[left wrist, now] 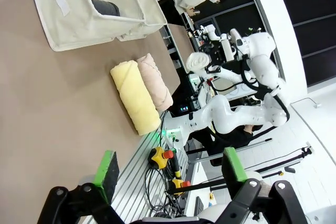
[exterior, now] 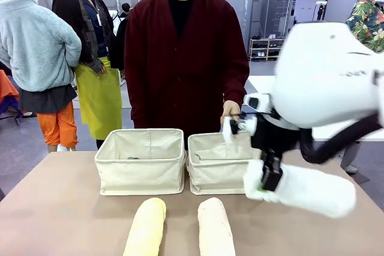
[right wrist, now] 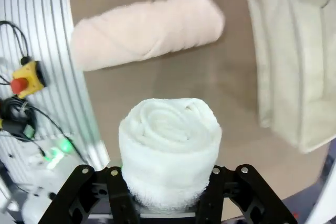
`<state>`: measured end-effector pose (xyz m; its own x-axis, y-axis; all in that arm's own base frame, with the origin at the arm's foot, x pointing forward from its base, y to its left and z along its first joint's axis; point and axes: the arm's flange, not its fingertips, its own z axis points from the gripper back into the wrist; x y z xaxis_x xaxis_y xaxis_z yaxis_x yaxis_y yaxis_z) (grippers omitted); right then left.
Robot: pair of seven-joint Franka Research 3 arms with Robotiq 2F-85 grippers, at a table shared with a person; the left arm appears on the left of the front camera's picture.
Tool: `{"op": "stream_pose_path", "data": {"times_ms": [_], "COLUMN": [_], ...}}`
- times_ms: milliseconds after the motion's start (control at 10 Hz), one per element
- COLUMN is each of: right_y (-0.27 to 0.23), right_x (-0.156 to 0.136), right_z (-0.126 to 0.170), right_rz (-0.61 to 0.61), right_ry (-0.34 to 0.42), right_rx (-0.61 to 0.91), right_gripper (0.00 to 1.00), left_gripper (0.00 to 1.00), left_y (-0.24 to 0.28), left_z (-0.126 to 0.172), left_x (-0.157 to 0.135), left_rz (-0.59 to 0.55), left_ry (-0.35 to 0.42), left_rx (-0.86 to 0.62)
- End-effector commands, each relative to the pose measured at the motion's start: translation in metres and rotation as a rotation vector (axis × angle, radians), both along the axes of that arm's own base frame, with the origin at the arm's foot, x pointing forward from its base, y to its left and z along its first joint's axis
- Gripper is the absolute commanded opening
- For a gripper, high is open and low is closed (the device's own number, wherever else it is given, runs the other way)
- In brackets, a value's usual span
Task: Divide the towels into two baskets.
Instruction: Pick up one hotel-folded towel from the bottom of the table and place it in the Fabric basket indicated by the person.
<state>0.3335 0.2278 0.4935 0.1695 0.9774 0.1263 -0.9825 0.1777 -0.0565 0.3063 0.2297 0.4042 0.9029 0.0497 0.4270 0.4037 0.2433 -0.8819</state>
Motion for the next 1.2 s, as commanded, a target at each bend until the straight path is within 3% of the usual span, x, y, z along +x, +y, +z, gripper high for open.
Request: {"op": "stream_pose_path", "data": {"times_ms": [0, 300, 600, 900, 1100], "right_y": [0.035, 0.073, 0.095, 0.103, 0.096], "right_x": [0.061, 0.147, 0.199, 0.227, 0.239], "right_z": [0.021, 0.027, 0.011, -0.028, -0.052], "right_rz": [0.184, 0.264, 0.311, 0.316, 0.303], "right_ry": [-0.017, -0.072, -0.125, -0.158, -0.104], "right_rx": [-0.001, -0.057, -0.067, -0.068, -0.05], "right_gripper": [0.34, 0.34, 0.34, 0.34, 0.34], "left_gripper": [1.0, 1.0, 1.0, 1.0, 1.0], "left_y": [0.002, 0.002, 0.002, 0.002, 0.002], "left_z": [0.003, 0.003, 0.003, 0.003, 0.003], "left_x": [-0.004, -0.004, -0.004, -0.004, -0.004], "left_rz": [0.002, 0.002, 0.002, 0.002, 0.002], "left_ry": [0.019, 0.019, 0.019, 0.019, 0.019], "left_rx": [0.009, 0.009, 0.009, 0.009, 0.009]}}
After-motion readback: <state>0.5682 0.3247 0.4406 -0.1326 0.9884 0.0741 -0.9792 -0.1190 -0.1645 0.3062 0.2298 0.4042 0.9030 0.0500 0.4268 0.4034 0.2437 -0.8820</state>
